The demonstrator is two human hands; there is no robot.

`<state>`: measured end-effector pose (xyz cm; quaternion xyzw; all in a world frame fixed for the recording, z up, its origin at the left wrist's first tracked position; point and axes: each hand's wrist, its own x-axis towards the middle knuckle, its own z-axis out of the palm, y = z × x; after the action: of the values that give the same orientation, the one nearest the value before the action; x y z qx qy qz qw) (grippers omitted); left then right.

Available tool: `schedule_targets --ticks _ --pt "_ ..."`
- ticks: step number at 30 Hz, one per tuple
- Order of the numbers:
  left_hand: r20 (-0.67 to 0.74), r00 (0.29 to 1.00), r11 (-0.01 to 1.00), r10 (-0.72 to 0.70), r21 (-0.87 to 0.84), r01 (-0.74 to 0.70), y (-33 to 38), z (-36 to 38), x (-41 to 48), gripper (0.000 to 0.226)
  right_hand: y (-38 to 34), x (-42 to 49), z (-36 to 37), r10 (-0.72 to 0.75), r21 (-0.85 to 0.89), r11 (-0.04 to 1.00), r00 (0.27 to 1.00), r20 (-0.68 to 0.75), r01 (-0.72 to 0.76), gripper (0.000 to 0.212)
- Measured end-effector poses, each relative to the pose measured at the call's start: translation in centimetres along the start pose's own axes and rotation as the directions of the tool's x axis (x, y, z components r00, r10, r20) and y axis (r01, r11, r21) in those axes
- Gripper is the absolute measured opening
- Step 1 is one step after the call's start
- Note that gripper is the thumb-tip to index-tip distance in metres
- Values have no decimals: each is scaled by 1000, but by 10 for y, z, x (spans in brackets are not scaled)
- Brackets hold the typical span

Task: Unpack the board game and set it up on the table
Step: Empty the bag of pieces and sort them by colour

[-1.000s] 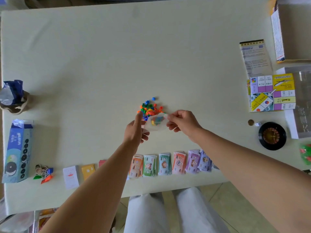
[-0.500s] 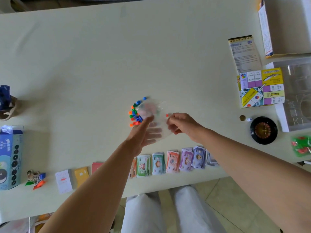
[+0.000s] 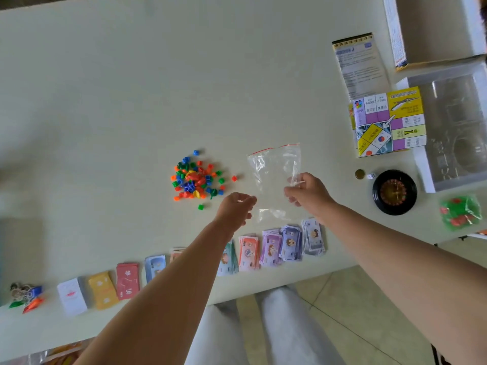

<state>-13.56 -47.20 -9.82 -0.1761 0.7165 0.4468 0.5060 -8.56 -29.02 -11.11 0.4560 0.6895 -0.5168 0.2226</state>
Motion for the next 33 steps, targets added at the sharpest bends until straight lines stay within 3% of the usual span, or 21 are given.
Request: schedule_targets --ticks 6,9,13,17,20,23,26,31,33 --pt "11 999 997 -32 65 31 -4 16 15 15 23 31 -26 0 -359 929 967 -256 -95 73" --pt "-21 1000 995 -8 94 10 -8 15 20 13 25 33 -23 -119 -437 898 927 -355 -52 71" --pt "-123 991 986 59 160 -39 -24 -5 26 14 15 32 9 -359 -397 887 893 -272 236 47" --pt "-257 963 982 85 186 -37 -43 -39 27 20 -7 23 58 -368 -321 884 930 -29 340 26" --pt "-353 925 955 139 295 -30 -61 -72 36 21 -17 29 101 -386 -375 840 918 95 392 31" --pt "-453 872 940 183 342 -19 -74 -103 48 24 -19 44 137 -408 -442 812 912 38 382 43" --pt "-519 823 928 230 372 -24 -82 -125 57 29 -14 61 156 -413 -509 793 909 -49 333 40" --pt "-436 834 882 339 456 -120 -95 -142 78 36 -4 83 167 -436 -611 732 896 -82 300 17" --pt "-384 840 850 383 503 -158 -95 -141 83 34 -4 82 165 -431 -572 764 896 -109 299 11"
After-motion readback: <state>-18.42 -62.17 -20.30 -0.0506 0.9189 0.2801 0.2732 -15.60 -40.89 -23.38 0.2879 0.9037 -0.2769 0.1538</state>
